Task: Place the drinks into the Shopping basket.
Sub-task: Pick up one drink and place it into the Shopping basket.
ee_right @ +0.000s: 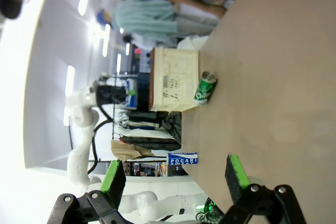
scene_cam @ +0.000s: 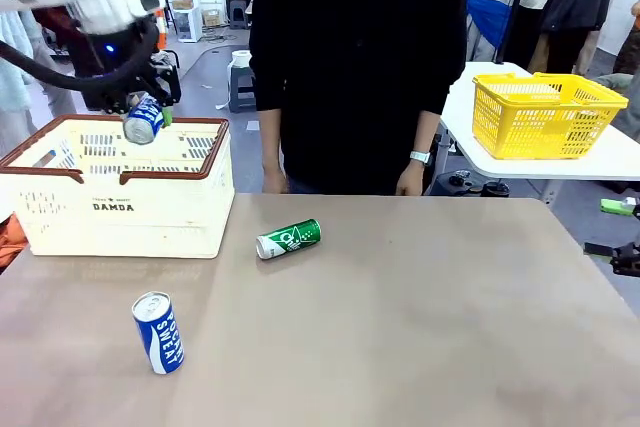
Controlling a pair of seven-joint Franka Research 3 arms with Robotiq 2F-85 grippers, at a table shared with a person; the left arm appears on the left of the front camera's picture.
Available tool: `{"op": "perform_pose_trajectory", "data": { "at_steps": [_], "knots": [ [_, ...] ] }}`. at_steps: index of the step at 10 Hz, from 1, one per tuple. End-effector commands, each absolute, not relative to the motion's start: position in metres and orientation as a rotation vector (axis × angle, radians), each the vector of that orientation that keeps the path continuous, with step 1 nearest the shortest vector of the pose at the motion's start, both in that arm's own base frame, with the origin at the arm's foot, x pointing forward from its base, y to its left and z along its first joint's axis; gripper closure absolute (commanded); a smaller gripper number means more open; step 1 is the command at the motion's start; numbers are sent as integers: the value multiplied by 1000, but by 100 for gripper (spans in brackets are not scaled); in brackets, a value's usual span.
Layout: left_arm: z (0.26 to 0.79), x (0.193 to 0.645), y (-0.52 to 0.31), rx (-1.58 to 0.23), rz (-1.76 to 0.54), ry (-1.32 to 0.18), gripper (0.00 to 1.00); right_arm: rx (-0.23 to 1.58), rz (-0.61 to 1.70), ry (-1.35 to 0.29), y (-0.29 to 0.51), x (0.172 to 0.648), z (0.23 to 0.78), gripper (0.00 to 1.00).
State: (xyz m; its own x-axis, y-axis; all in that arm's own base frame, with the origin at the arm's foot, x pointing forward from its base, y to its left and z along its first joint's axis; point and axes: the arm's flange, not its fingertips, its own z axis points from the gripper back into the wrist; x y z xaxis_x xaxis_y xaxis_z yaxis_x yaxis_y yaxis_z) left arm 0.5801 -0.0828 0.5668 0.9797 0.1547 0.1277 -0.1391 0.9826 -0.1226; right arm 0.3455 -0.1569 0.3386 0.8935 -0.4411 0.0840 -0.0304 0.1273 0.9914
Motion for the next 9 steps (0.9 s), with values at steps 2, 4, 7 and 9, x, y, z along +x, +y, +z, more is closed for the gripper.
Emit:
{"op": "perform_pose_trajectory", "data": {
  "at_steps": [2,4,7,9],
  "knots": [
    [541,588,-86,-37,276,-234,100,1420,-316,-380,-158,345,344,0],
    [538,602,-80,-71,266,-192,100,1420,-316,-380,-158,345,344,0],
    [538,602,-80,-71,266,-192,100,1420,-316,-380,-158,345,344,0],
    [513,610,-87,-15,267,-234,100,1420,-316,-380,-158,345,344,0]
  ]
}}
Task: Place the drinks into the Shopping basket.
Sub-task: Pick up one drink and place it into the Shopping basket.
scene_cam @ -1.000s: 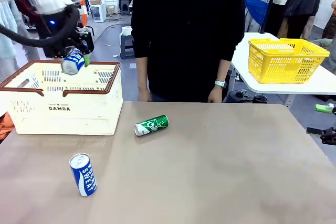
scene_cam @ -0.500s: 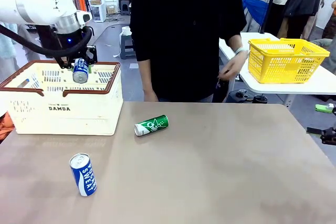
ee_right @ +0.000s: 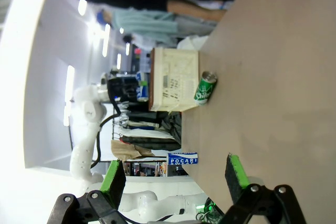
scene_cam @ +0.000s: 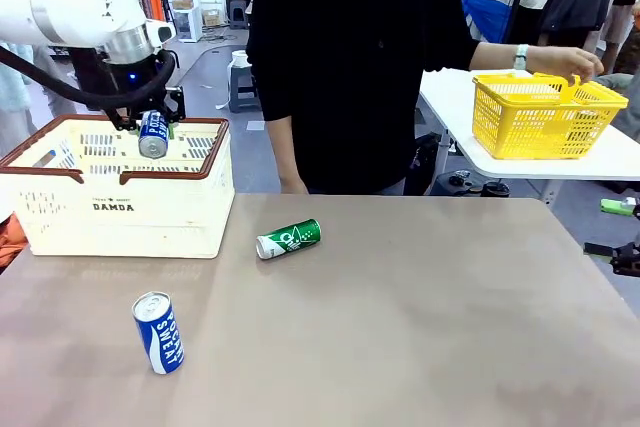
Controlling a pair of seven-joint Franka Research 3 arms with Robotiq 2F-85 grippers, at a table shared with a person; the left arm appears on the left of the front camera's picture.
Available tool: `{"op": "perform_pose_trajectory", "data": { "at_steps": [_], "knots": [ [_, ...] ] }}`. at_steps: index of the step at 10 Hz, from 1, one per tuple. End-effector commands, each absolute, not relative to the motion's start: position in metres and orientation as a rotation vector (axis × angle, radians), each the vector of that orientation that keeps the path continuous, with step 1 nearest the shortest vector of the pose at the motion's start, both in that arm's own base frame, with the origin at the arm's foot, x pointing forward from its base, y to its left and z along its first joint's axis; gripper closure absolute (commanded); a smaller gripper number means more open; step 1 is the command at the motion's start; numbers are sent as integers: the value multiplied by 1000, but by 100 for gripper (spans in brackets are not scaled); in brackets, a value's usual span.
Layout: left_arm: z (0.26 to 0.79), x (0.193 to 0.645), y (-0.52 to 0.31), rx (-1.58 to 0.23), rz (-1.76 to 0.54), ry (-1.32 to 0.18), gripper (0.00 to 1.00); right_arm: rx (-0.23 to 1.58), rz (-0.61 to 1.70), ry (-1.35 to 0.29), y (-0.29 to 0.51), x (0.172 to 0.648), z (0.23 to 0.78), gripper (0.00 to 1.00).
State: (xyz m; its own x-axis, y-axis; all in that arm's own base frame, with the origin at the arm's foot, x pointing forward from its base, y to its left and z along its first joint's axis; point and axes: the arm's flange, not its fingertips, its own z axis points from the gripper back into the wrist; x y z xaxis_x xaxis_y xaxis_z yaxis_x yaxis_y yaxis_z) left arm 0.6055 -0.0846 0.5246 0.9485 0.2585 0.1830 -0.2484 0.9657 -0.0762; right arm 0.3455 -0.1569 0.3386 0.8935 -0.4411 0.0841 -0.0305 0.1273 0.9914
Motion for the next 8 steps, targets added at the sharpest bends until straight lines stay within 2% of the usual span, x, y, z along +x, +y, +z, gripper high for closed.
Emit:
{"op": "perform_pose_trajectory", "data": {
  "at_steps": [1,4,7,8],
  "knots": [
    [493,613,-88,-59,160,-193,100,1420,-316,-380,-158,345,344,0],
    [461,611,-85,-117,78,-242,100,1420,-316,-380,-158,345,344,0],
    [419,616,-89,-102,41,-121,100,1420,-316,-380,-158,345,344,0],
    [411,618,-90,-82,67,-121,100,1420,-316,-380,-158,345,344,0]
  ]
}}
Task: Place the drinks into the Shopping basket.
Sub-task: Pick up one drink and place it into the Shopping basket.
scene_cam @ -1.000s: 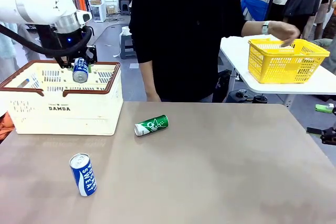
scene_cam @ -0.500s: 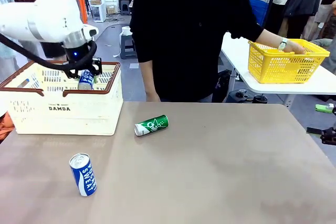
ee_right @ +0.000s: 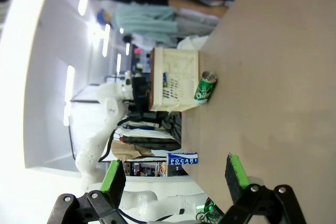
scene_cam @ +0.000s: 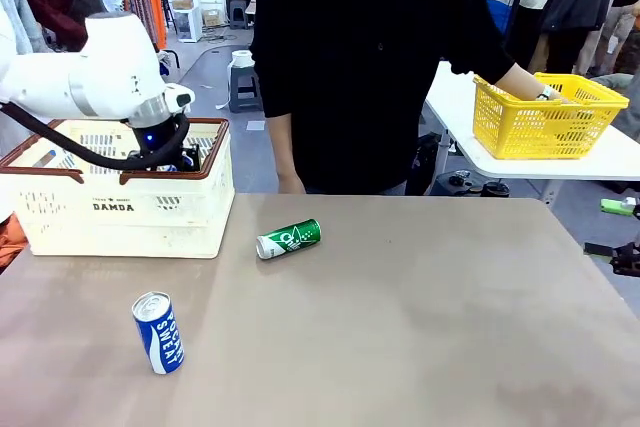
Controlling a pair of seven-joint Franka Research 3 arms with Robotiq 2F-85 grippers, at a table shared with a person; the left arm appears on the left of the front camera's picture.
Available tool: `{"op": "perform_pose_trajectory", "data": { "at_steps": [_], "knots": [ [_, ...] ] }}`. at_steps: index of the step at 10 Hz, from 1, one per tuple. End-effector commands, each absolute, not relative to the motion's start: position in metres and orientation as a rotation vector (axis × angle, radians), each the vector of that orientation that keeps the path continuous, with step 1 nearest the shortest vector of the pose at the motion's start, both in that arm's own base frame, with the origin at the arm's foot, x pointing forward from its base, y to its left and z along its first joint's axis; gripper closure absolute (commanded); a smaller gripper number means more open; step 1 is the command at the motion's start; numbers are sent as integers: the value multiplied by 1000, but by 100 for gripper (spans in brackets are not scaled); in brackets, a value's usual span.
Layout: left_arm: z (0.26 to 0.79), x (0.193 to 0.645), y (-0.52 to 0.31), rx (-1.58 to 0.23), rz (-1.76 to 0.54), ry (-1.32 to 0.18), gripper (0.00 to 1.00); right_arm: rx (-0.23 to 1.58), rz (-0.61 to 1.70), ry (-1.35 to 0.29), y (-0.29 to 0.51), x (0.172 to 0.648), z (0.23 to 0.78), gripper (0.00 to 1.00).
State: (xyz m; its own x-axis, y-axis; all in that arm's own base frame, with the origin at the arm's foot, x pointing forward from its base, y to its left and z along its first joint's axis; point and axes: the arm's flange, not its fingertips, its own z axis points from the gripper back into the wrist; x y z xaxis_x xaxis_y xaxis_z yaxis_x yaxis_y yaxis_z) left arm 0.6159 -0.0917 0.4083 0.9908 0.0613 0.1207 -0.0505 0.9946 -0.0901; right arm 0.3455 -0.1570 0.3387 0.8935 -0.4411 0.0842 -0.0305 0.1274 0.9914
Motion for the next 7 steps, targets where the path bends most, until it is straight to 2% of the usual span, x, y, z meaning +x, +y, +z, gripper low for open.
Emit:
{"op": "perform_pose_trajectory", "data": {
  "at_steps": [1,3,4,5,6,7],
  "knots": [
    [407,619,-89,-98,59,-109,100,1420,-316,-380,-158,345,344,0],
    [401,624,-87,-92,78,-95,100,1420,-316,-380,-158,345,344,0],
    [400,625,-88,-94,82,-89,75,1420,-316,-380,-158,345,344,0],
    [401,625,-89,-84,80,-86,21,1420,-316,-380,-158,345,344,0],
    [403,625,-90,-86,74,-88,0,1420,-316,-380,-158,345,344,0],
    [406,624,-90,-90,76,-96,0,1420,-316,-380,-158,345,344,0]
  ]
}}
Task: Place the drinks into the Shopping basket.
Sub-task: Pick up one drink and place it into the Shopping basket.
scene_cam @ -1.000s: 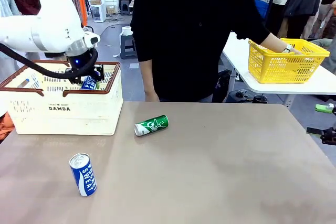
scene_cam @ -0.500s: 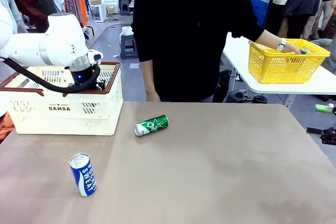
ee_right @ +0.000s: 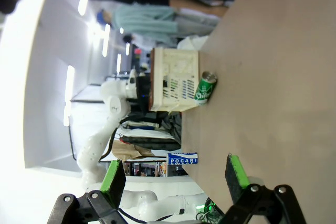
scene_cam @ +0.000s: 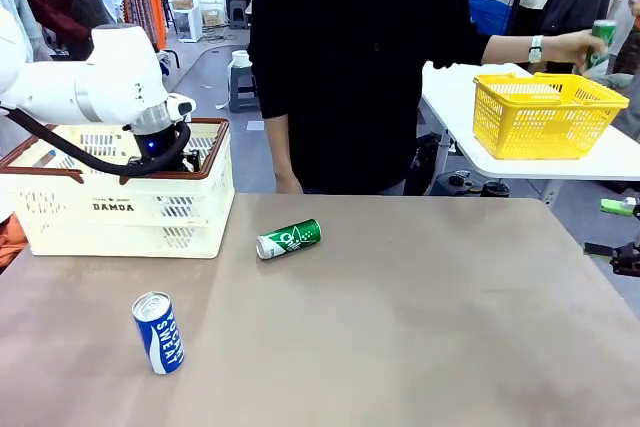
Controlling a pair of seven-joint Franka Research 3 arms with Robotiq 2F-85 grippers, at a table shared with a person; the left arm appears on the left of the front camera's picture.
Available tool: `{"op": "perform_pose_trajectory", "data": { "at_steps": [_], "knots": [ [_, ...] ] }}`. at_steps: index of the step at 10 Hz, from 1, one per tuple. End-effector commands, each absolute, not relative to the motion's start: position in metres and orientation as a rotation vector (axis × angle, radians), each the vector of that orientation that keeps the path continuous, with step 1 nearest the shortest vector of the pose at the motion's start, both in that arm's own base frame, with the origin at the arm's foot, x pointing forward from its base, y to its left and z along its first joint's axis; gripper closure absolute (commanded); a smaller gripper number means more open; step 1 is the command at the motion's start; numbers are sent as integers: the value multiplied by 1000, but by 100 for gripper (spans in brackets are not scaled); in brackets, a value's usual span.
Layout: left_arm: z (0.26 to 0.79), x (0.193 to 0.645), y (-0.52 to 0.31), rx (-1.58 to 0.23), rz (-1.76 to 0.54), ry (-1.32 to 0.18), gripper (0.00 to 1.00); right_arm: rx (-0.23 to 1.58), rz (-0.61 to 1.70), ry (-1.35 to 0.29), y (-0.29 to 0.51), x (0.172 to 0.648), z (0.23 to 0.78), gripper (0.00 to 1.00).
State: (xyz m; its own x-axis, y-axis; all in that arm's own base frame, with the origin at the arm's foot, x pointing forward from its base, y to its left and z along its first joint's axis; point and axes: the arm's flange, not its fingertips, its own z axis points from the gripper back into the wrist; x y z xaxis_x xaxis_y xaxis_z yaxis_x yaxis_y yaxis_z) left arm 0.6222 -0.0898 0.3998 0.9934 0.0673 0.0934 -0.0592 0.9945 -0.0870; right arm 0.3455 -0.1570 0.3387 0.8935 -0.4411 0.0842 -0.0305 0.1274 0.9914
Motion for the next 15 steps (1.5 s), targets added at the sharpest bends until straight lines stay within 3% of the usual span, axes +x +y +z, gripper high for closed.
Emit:
{"op": "perform_pose_trajectory", "data": {
  "at_steps": [1,4,7,9,10,12,15],
  "knots": [
    [409,623,-89,-94,79,-105,0,1420,-316,-380,-158,345,344,0],
    [439,612,-78,-161,90,-135,0,1420,-316,-380,-158,345,344,0],
    [522,590,-29,-274,136,-150,0,1420,-316,-380,-158,345,344,0],
    [562,551,11,-485,69,-42,0,1420,-316,-380,-158,345,344,0],
    [574,516,36,-671,13,-12,0,1420,-316,-380,-158,345,344,0],
    [568,446,87,-968,-35,-39,0,1420,-316,-380,-158,345,344,0],
    [493,339,150,-1152,153,-157,0,1420,-316,-380,-158,345,344,0]
  ]
}}
